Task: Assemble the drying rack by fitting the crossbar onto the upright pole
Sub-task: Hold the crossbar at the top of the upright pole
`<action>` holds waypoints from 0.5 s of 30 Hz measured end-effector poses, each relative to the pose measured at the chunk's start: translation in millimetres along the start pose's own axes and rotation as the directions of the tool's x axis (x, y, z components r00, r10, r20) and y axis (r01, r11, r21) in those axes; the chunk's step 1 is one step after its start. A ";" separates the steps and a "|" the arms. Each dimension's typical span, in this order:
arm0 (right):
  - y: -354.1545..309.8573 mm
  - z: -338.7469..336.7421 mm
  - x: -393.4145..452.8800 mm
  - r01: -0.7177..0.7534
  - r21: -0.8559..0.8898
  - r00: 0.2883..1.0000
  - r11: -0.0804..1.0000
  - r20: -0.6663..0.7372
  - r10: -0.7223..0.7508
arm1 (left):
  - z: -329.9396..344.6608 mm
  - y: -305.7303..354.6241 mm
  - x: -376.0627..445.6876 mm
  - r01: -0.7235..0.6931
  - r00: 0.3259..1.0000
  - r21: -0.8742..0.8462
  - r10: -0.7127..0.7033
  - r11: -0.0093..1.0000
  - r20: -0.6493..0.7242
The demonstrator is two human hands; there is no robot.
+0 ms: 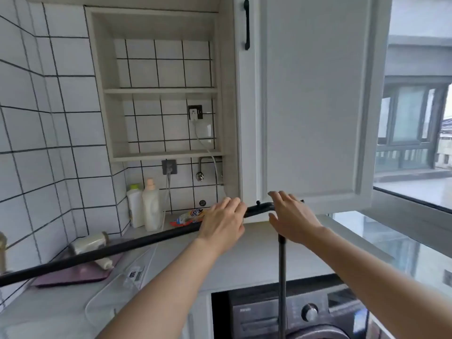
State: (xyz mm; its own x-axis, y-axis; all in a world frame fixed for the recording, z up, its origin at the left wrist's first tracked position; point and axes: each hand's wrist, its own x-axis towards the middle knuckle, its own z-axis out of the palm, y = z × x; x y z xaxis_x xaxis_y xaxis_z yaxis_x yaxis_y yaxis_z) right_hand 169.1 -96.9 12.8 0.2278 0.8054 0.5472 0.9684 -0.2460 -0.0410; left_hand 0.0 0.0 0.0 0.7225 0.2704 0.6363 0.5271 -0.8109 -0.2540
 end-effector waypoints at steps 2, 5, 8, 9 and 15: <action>8.4 9.3 11.6 0.014 0.026 1.000 1.000 0.000 -0.014 | 11.8 4.1 15.2 0.025 1.000 -0.021 -0.025 0.999 -0.006; 13.1 22.8 24.4 0.037 0.031 0.998 0.999 0.055 -0.039 | 26.4 9.6 27.6 0.035 0.999 -0.043 -0.035 0.998 0.000; 16.3 30.6 31.8 0.055 0.038 0.995 0.998 0.079 -0.058 | 39.4 8.8 32.3 0.032 0.999 -0.033 -0.033 0.999 -0.023; 16.8 33.1 33.1 0.064 0.041 0.995 0.997 0.079 -0.067 | 42.7 6.8 32.1 0.056 0.998 -0.031 -0.056 0.998 -0.018; 19.7 37.6 34.0 0.127 0.071 0.984 0.989 0.113 -0.135 | 47.6 -5.9 28.9 0.099 0.995 -0.088 -0.100 0.991 -0.013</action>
State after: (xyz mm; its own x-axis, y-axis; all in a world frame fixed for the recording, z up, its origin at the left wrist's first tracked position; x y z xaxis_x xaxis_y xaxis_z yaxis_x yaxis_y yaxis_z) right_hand 199.7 -54.1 -0.8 0.1053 0.8870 0.4497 0.9943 -0.1026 -0.0303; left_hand 39.1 37.3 -14.8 0.6601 0.3437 0.6679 0.5547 -0.8226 -0.1248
